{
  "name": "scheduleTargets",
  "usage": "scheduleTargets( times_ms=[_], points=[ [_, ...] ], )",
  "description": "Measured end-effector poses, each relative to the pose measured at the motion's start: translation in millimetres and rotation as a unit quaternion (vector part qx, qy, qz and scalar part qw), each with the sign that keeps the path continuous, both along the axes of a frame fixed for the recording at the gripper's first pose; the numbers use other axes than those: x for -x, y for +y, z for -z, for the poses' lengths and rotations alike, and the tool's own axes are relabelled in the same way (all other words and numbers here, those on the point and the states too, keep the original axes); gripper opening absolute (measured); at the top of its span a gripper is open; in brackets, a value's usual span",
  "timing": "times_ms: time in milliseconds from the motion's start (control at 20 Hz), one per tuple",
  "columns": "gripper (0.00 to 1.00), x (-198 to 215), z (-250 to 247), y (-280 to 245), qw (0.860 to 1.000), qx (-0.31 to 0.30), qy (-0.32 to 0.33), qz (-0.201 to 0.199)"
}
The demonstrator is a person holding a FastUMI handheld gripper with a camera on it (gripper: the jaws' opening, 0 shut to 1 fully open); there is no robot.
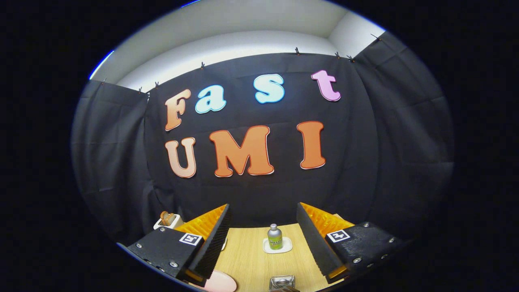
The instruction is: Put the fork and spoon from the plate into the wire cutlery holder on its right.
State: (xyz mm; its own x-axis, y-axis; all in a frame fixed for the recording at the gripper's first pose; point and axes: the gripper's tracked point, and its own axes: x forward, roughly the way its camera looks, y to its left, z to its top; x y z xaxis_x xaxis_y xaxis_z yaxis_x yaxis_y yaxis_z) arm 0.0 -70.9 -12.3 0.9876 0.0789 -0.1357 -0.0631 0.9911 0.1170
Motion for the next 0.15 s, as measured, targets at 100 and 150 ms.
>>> scheduleTargets(
  times_ms=[100,150],
  points=[
    [0.96,0.2,-4.0,3.3,1.0,0.003,-0.007,-0.004],
    [0.96,-0.1,-5.9,4.3,1.0,0.003,-0.011,-0.005]
  ],
)
